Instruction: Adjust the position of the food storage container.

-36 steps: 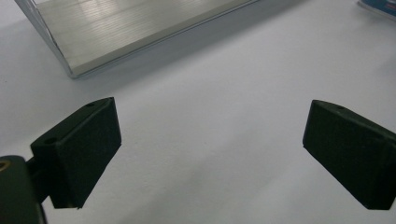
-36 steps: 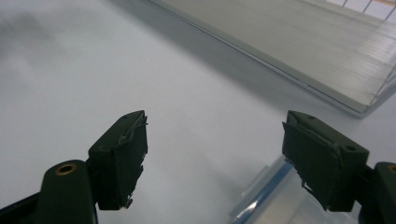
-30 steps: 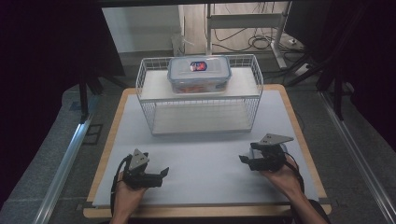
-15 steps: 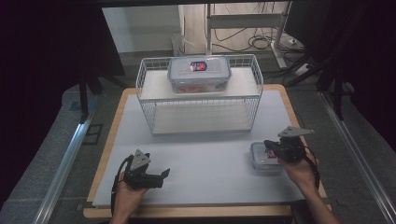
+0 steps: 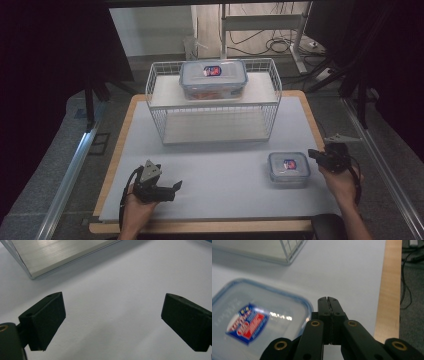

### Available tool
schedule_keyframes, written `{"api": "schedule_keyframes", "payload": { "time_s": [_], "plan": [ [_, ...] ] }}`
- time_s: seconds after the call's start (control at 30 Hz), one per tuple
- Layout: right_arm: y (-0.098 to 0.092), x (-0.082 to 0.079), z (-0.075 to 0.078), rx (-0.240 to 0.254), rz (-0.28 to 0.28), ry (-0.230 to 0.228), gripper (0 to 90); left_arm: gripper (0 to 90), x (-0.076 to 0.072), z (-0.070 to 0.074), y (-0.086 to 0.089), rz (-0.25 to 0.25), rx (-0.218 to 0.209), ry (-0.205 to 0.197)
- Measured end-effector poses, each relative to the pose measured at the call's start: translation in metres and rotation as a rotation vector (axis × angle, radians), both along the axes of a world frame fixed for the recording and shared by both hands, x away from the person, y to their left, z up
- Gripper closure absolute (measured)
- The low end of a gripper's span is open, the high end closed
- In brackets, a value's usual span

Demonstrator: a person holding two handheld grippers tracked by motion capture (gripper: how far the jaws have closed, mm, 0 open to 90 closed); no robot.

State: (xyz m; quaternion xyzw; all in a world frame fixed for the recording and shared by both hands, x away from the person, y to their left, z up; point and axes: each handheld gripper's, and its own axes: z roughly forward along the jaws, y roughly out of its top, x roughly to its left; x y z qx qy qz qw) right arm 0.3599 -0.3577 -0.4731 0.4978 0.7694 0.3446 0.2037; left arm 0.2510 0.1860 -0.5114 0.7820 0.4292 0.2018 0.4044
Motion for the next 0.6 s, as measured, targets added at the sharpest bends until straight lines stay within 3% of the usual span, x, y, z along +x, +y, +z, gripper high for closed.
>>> {"api": "schedule_keyframes", "payload": {
  "time_s": [0.33, 0.5, 0.6],
  "plan": [
    [0.001, -0.016, -0.007, -0.030, 0.006, 0.066, 89.8, 5.5, 0.000, 0.000, -0.002, -0.005, 0.001, 0.003],
    [0.004, -0.016, -0.008, -0.045, 0.003, 0.066, 89.9, 5.5, 0.000, 0.000, -0.003, -0.007, -0.001, 0.002],
    [0.004, -0.015, -0.008, -0.025, 0.011, 0.073, 89.9, 5.6, 0.000, -0.001, -0.004, -0.009, -0.003, 0.009]
  ]
}}
